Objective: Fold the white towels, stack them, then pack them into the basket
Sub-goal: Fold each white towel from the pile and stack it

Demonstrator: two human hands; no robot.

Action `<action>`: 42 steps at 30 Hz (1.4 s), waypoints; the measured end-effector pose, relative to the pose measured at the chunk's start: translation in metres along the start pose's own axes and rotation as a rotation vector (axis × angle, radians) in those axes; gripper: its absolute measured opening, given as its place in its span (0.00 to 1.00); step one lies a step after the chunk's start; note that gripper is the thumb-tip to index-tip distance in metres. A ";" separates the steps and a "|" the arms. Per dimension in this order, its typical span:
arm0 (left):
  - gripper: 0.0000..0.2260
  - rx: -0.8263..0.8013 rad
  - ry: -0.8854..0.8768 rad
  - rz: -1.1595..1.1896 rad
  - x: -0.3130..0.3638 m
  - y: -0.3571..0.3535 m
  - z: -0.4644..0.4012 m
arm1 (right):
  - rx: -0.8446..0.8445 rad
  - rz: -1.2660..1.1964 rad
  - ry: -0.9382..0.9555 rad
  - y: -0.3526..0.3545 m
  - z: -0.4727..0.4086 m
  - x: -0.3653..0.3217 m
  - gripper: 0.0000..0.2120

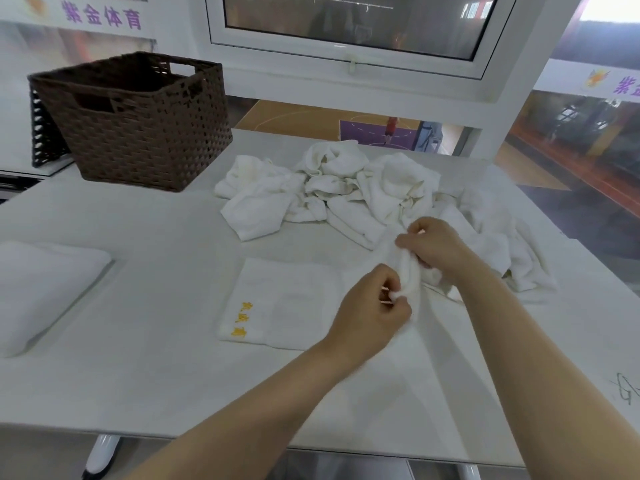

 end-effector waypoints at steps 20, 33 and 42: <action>0.06 0.644 0.340 0.059 -0.085 0.196 0.065 | -0.211 0.588 0.443 -0.207 0.073 -0.176 0.04; 0.05 0.649 0.415 0.033 -0.105 0.217 0.088 | -0.281 0.671 0.507 -0.258 0.109 -0.170 0.07; 0.07 0.511 0.363 -0.253 -0.103 0.223 0.091 | -0.539 0.163 0.505 -0.230 0.119 -0.147 0.07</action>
Point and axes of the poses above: each hand's wrist, its own z-axis away from the middle knuckle, its own y-axis out of the back of the hand, x = y × z, the point moved 9 cm from there along -z, towards the middle knuckle, and after that the axes turned 10 degrees about x, right-handed, at the moved point
